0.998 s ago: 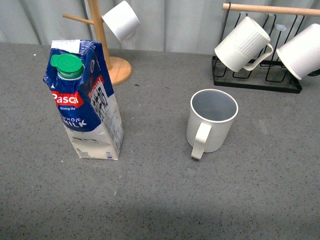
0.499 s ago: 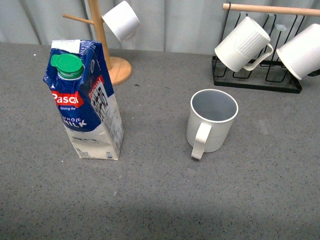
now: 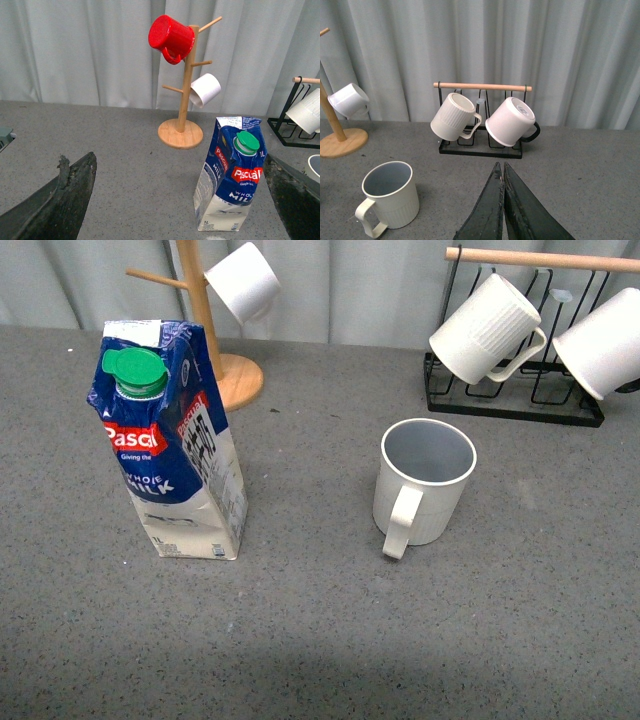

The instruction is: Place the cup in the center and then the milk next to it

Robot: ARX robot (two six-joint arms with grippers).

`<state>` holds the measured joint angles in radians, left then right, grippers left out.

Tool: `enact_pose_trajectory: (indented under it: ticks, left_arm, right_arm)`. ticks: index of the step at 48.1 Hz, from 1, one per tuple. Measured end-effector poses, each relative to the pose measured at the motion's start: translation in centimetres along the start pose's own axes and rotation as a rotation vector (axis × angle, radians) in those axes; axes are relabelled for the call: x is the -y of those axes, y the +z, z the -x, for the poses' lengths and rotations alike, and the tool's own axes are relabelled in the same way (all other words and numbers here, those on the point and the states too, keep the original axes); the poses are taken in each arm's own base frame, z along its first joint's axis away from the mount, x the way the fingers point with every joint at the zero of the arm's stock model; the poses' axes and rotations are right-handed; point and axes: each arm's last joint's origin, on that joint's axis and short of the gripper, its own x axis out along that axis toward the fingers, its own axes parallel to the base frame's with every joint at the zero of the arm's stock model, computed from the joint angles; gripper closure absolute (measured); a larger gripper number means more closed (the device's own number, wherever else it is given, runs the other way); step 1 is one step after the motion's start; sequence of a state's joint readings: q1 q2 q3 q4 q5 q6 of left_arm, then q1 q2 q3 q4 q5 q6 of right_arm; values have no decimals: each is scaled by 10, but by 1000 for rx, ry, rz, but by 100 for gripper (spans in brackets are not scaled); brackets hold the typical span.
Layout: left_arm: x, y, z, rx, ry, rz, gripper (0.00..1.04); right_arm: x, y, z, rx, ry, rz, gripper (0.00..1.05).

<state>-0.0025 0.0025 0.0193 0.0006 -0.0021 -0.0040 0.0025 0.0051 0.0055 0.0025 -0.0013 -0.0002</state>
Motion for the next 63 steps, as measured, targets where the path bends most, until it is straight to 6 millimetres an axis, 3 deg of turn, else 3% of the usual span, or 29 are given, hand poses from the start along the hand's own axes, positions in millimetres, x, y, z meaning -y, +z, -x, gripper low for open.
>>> enact_pose_trajectory:
  ticks: [7, 17, 27, 32, 46, 51, 63]
  left_arm:
    - [0, 0, 0, 0, 0, 0, 6]
    - [0, 0, 0, 0, 0, 0, 6]
    - [0, 0, 0, 0, 0, 0, 6]
    - [0, 0, 0, 0, 0, 0, 6]
    - [0, 0, 0, -5, 5, 7, 6]
    - [0, -7, -3, -138, 107, 107, 6]
    - [14, -7, -22, -209, -42, 145, 6]
  right_arm:
    - [0, 0, 0, 0, 0, 1, 101]
    - [0, 0, 0, 0, 0, 0, 63]
    - [0, 0, 0, 0, 0, 0, 31]
    - [0, 0, 0, 0, 0, 0, 7]
    - [0, 0, 0, 0, 0, 0, 9]
    - [0, 0, 0, 0, 0, 0, 9]
    - [0, 0, 0, 1, 0, 0, 9]
